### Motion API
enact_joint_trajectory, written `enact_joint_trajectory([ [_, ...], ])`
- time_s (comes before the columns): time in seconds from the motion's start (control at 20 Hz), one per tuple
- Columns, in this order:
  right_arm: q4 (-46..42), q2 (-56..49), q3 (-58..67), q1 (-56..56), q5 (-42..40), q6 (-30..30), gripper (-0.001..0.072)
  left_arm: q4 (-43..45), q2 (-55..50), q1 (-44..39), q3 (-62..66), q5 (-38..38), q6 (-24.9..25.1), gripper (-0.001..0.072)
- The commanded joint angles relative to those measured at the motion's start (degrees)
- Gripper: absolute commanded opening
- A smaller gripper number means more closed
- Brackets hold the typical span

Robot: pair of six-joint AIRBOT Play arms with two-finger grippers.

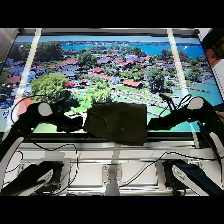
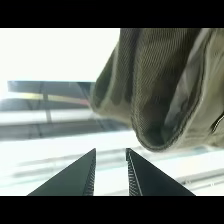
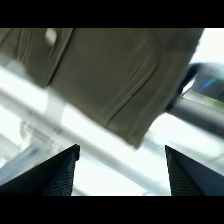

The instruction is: Fold the clothes and pants, and hang the long-sleeved shirts on hangers.

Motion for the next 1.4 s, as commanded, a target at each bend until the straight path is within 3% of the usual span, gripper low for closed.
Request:
enact_joint_trajectory([
  [0.0, -8.5, -0.1, 2.8, 0.0, -10.6, -0.3, 0.0250, -0.1, 4.2, 5.1, 0.1, 4.5, 6.1, 0.0259],
  [0.05, -10.7, -0.1, 2.8, 0.0, -14.0, -0.3, 0.0045, 0.0, 6.2, 5.6, 0.0, 6.4, 7.4, 0.0259],
  [0.2, -9.8, -1.3, 2.8, -1.7, -19.8, -2.5, 0.0021, 0.0, 11.3, 5.8, 0.0, 11.0, 8.2, 0.0259],
  [0.45, 7.6, -11.0, 2.8, -9.8, -8.3, -21.1, 0.0021, 0.0, 14.0, 5.8, 0.0, 13.3, 8.2, 0.0259],
  [0.5, 10.4, -13.2, 2.6, -11.5, -6.9, -21.2, 0.0052, 0.0, 13.9, 5.8, 0.0, 13.3, 8.2, 0.0259],
  [0.6, 12.7, -16.3, 1.1, -13.2, -7.4, -18.6, 0.0531, 0.0, 13.5, 5.8, -0.1, 14.0, 8.2, 0.0259],
  [0.65, 12.5, -17.6, 0.4, -13.2, -8.3, -16.2, 0.0682, 0.0, 13.3, 5.8, -0.1, 14.0, 8.2, 0.0259],
  [0.8, 13.5, -20.7, -1.2, -13.2, -9.6, -15.5, 0.0671, 0.0, 12.2, 5.8, -0.1, 14.2, 8.2, 0.0259],
  [0.9, 14.0, -21.0, -1.2, -13.2, -10.1, -15.7, 0.0589, -0.1, 11.4, 5.8, -0.1, 14.1, 8.2, 0.0259],
  [1.25, 14.3, -21.7, -0.8, -9.1, -15.7, -14.6, 0.0588, -0.1, 10.5, 5.8, -0.1, 14.1, 8.2, 0.0259],
  [1.35, 13.7, -21.9, -0.7, -7.3, -17.8, -11.4, 0.0587, -0.1, 10.5, 5.8, -0.1, 14.1, 8.2, 0.0259],
])
